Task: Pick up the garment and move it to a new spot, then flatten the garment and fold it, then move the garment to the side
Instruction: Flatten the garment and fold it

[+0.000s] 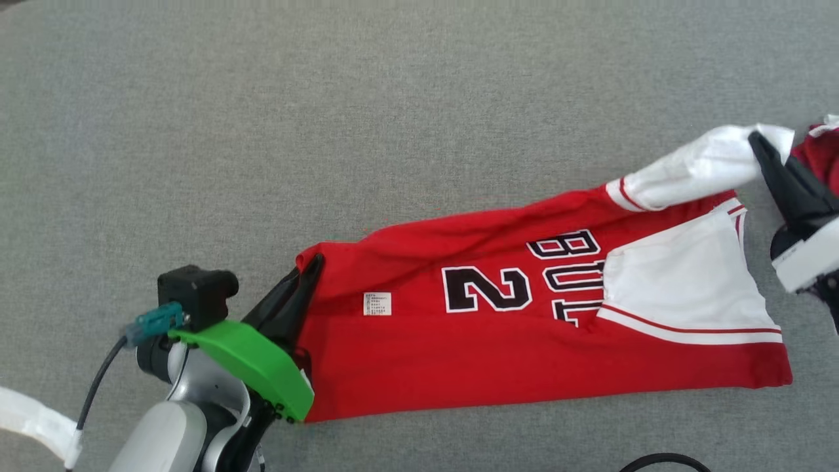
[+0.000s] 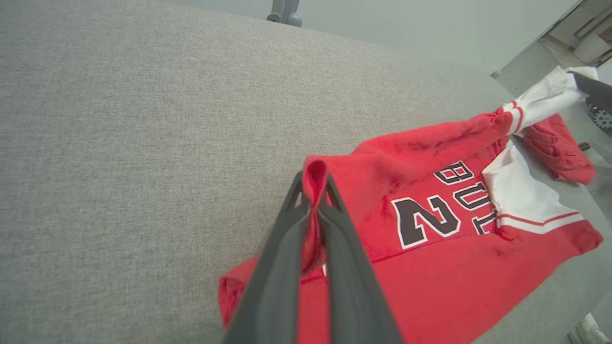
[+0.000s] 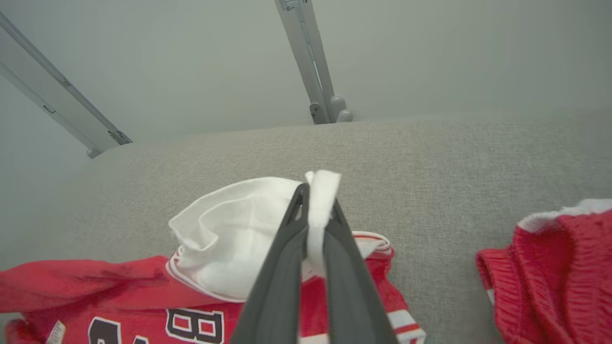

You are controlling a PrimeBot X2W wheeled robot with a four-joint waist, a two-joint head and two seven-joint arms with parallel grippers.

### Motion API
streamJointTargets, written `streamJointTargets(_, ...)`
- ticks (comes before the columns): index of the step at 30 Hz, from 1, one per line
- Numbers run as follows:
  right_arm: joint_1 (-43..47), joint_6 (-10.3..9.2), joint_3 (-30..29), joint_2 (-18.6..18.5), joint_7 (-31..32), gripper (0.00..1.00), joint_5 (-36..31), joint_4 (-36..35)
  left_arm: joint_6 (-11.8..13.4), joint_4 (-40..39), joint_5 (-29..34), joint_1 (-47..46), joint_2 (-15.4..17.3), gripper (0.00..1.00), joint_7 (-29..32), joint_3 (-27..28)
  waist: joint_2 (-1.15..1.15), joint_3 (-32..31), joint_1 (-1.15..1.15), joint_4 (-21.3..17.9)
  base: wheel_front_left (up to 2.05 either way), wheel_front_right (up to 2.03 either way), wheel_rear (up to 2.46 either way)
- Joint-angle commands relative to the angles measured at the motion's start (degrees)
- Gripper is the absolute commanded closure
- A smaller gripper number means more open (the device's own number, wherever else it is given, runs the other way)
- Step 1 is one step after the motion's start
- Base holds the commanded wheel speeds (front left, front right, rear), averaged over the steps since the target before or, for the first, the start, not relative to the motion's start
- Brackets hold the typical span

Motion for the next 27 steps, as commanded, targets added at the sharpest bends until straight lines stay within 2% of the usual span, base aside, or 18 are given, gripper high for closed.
streamJointTargets(1,6.3,-0.04,-1.8,0.2,-1.3,1.00,0.8,-2.0,0.8,-1.4,-0.3,3.5,0.3,1.00,-1.8,0.6,0.00,-3.7,0.00,-2.5,0.00,0.00,0.00)
streamJointTargets(5,13.6,-0.03,-3.9,2.0,-1.9,1.00,0.9,-4.9,1.9,-1.3,0.4,7.4,0.6,1.00,-4.5,1.2,0.00,-4.3,0.00,-3.8,0.00,0.00,0.00)
streamJointTargets(10,20.6,-0.03,-6.3,5.9,-1.5,1.00,-1.1,-5.0,0.8,1.0,-0.7,12.7,-0.4,1.00,-9.8,1.6,0.00,-4.4,0.00,-5.6,0.00,0.00,0.00)
streamJointTargets(11,21.1,-0.03,-6.4,6.6,-1.1,1.00,-2.3,-4.4,0.3,1.9,-0.3,13.1,-0.6,0.89,-11.3,1.5,0.00,-4.3,0.00,-5.9,0.00,0.00,0.00)
streamJointTargets(12,21.3,-0.03,-6.3,7.2,-0.7,0.64,-3.6,-3.6,-0.1,3.2,-0.1,13.3,-1.0,0.59,-12.6,1.5,0.00,-4.3,0.00,-6.0,0.00,0.00,0.00)
streamJointTargets(13,21.4,-0.03,-6.0,7.7,0.0,0.00,-5.0,-2.9,-0.2,4.8,0.5,13.6,-1.1,0.32,-13.7,1.4,0.00,-4.3,0.00,-6.2,0.00,0.00,0.00)
streamJointTargets(14,21.2,-0.03,-5.9,8.1,0.5,0.00,-6.3,-2.4,-0.6,6.0,2.3,13.4,-0.2,0.00,-14.9,0.8,0.00,-4.4,0.00,-6.3,0.00,0.00,0.00)
streamJointTargets(17,20.8,-0.03,-6.6,8.8,2.4,0.00,-8.0,-2.4,-1.8,8.7,3.0,14.7,-0.1,0.00,-17.1,-0.4,0.00,-4.8,0.00,-6.7,0.00,0.00,0.00)
streamJointTargets(19,21.1,-0.05,-8.1,7.7,3.8,0.00,-8.7,-3.4,-2.1,9.3,4.7,15.9,1.6,0.00,-16.7,-1.8,0.00,-5.0,0.00,-6.9,0.00,0.00,0.00)
streamJointTargets(22,21.5,-0.02,-11.3,7.1,6.1,0.00,-9.1,-5.3,-0.8,8.9,5.8,18.4,3.3,0.00,-15.8,-2.3,0.00,-5.4,0.00,-7.0,0.00,0.00,0.00)
streamJointTargets(25,20.4,-0.02,-14.5,7.7,9.0,0.00,-9.8,-5.9,4.7,6.9,8.6,19.7,4.2,0.00,-20.4,1.2,0.00,-5.5,0.00,-6.9,0.00,0.00,0.00)
streamJointTargets(27,19.6,-0.02,-15.2,9.0,11.7,0.00,-10.7,-4.7,8.0,6.2,10.3,21.0,3.4,0.00,-23.6,2.6,0.00,-5.6,0.00,-6.5,0.00,0.00,0.00)
